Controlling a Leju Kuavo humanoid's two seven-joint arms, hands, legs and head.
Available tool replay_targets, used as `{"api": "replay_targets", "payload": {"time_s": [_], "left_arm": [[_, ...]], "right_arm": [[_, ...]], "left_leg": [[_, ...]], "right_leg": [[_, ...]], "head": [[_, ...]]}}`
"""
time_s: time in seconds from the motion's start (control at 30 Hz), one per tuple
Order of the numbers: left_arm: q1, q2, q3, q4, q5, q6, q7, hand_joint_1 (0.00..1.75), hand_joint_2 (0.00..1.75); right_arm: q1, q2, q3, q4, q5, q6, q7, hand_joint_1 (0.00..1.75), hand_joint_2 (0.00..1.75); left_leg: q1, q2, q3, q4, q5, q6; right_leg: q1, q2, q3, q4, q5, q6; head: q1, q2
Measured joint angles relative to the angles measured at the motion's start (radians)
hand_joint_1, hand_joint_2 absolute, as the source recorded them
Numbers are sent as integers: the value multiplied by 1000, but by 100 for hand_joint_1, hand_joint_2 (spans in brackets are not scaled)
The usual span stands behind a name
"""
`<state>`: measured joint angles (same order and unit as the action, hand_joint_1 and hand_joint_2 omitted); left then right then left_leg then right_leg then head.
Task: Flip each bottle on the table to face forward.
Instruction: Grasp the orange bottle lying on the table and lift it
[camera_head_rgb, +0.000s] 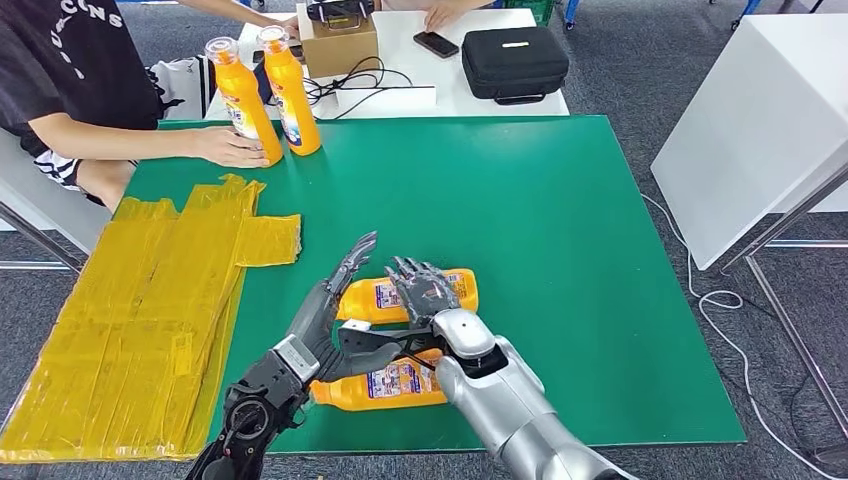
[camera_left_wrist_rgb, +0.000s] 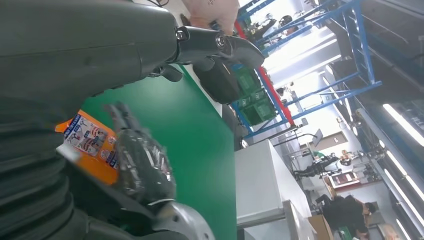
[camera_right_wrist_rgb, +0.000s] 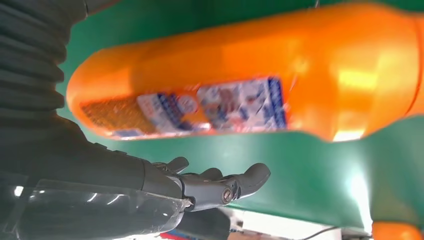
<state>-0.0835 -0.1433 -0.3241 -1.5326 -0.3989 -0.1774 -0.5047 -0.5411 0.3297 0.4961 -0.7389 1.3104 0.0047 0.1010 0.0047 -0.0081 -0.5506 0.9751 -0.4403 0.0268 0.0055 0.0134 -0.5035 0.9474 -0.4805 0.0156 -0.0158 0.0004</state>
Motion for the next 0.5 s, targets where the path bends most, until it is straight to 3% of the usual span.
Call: {"api": "replay_targets", "payload": {"time_s": [0.23,0.5], "left_arm": [[-4,0,-5,-4,-2,2,2,0,175],[-12,0,-5,-5,-3,20,22,0,175]], "right_arm": [[-22,13,15,64,2,-3,8,0,175],[-80,18,35,166,56,23,144,0,175]], "left_leg": [[0,0,0,0,0,0],[0,0,0,0,0,0]], "right_leg": [[0,0,0,0,0,0],[0,0,0,0,0,0]], "head": [[0,0],[0,0]]}}
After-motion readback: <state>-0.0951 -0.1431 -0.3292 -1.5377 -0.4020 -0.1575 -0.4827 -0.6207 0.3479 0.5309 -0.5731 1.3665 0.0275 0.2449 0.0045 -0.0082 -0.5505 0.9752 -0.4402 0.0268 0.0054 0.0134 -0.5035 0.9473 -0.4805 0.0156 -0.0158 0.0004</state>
